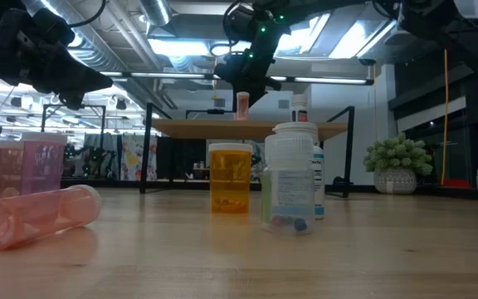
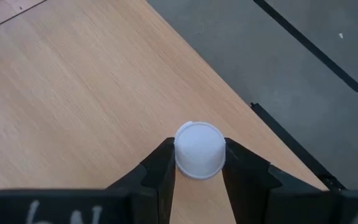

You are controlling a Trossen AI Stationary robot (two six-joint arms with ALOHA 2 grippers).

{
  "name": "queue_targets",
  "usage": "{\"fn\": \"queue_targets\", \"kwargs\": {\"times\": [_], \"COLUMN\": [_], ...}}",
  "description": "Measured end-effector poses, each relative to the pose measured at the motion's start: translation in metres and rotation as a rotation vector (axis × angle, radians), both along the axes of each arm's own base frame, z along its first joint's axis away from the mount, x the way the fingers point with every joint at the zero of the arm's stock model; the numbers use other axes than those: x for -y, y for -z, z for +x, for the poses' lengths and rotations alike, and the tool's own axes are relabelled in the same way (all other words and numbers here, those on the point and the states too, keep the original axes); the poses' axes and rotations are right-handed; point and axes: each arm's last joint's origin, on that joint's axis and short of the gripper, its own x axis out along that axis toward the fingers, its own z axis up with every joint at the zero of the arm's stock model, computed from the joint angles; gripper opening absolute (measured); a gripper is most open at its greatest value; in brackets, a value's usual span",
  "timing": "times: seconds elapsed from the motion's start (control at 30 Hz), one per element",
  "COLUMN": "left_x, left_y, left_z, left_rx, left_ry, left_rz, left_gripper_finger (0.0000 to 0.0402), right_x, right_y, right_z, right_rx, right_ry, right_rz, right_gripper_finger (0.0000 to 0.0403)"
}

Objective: Pick and place medicine bottles onto shelf by color
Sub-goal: Put the light orange pill bottle on the shelf

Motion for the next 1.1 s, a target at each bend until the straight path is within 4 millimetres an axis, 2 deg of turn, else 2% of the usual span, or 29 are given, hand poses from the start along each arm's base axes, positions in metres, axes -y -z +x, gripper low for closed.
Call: {"fn": "queue_targets", "kwargs": {"times": [0.3, 1.1], "left_x": [0.0000, 0.0000], "left_y": [0.0000, 0.0000], "left_z": [0.0000, 0.0000], "left_rx": [0.000, 0.000], "left_ry": [0.000, 0.000], "left_rz": [0.000, -0.001], "left_gripper_finger": [0.0000, 0.0000], "right_x": [-0.0002, -0.0006], "right_y": [0.0007, 0.0007], "right_z": [-0.0003, 0.0003], "right_rx": [-0.030, -0.015], "right_ry": [-0.042, -0.063], "right_rz": [-0.017, 0.006], "right_gripper_finger": [0.0148, 0.0152]}}
